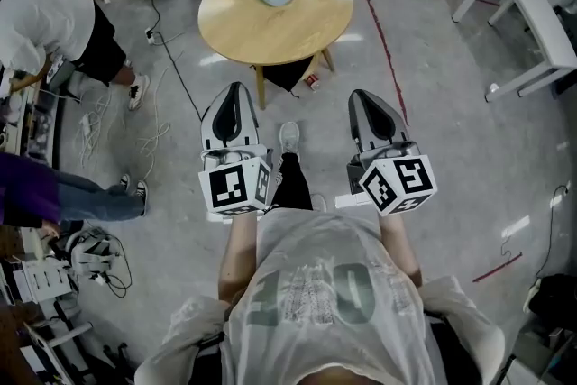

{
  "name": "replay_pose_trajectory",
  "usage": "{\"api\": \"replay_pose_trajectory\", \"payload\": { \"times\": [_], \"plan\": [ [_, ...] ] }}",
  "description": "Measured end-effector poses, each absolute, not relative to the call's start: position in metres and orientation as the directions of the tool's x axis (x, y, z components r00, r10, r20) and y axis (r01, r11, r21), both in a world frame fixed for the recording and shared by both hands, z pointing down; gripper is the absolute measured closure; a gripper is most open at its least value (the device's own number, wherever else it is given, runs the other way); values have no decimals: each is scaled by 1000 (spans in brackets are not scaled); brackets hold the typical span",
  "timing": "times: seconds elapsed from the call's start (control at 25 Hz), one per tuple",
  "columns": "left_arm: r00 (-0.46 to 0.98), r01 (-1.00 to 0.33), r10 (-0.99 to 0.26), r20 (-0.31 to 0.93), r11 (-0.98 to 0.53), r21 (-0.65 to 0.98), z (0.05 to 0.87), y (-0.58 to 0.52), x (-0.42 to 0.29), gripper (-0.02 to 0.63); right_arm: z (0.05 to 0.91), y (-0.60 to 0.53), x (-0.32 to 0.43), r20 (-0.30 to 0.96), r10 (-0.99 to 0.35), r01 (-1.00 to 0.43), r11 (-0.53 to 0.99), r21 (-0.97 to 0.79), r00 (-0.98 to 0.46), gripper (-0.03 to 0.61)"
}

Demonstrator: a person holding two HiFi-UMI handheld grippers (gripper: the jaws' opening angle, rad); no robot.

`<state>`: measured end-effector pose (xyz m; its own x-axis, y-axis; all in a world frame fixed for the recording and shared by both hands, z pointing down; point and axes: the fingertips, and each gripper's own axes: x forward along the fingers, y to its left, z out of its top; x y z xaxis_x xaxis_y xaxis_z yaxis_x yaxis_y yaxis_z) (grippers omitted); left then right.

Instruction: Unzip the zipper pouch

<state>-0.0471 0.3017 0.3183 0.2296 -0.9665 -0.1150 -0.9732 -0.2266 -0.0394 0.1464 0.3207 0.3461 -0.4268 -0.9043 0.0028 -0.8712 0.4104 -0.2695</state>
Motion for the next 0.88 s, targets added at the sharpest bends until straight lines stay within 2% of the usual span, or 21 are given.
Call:
{"api": "replay_pose_trajectory", "payload": {
  "times": [0.32, 0.88],
  "plan": [
    [222, -975, -961, -161, -220, -33, 307, 245, -52, 586, 337, 264, 156, -17, -917, -888, 392, -240, -400, 549],
    [258, -966, -955, -147, -258, -18, 293, 81, -78, 586, 325, 103, 126, 14, -923, -895, 368, -251, -384, 549]
  ]
}}
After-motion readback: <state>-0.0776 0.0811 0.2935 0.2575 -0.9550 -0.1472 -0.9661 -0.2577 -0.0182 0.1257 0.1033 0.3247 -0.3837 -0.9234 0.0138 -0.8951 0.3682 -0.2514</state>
